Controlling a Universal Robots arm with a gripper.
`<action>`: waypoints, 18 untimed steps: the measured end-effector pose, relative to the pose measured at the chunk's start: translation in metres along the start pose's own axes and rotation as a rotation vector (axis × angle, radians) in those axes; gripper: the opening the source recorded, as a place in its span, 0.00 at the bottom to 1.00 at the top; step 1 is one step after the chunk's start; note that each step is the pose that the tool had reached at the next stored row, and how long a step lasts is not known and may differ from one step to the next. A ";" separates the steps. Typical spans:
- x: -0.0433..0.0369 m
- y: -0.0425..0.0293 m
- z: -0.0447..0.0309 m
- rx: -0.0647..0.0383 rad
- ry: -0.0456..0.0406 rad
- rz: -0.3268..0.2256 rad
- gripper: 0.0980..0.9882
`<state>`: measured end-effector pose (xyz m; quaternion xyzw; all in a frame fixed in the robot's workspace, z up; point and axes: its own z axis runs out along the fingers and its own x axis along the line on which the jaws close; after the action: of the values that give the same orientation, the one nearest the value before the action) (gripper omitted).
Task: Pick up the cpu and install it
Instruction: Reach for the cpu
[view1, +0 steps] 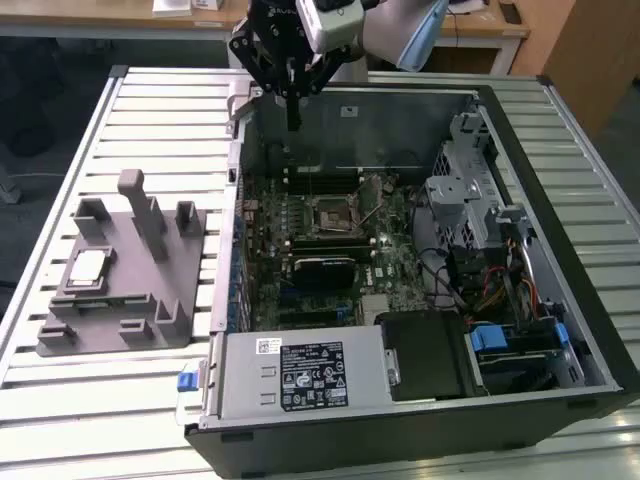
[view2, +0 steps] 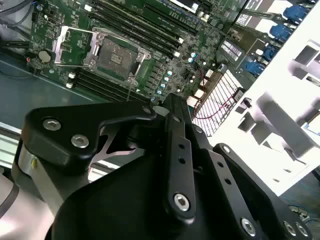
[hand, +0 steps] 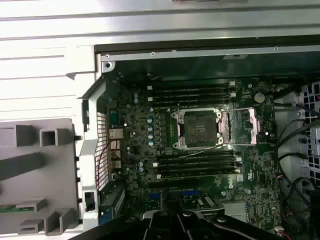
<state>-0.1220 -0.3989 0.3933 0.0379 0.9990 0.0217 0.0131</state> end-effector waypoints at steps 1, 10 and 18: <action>0.0000 0.0000 0.0000 0.000 0.0000 0.000 0.02; 0.0069 -0.0005 -0.0002 0.000 0.0000 0.000 0.02; 0.0225 -0.0017 -0.0005 0.000 0.0000 0.000 0.02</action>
<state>-0.1446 -0.3989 0.3932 0.0378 0.9990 0.0217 0.0130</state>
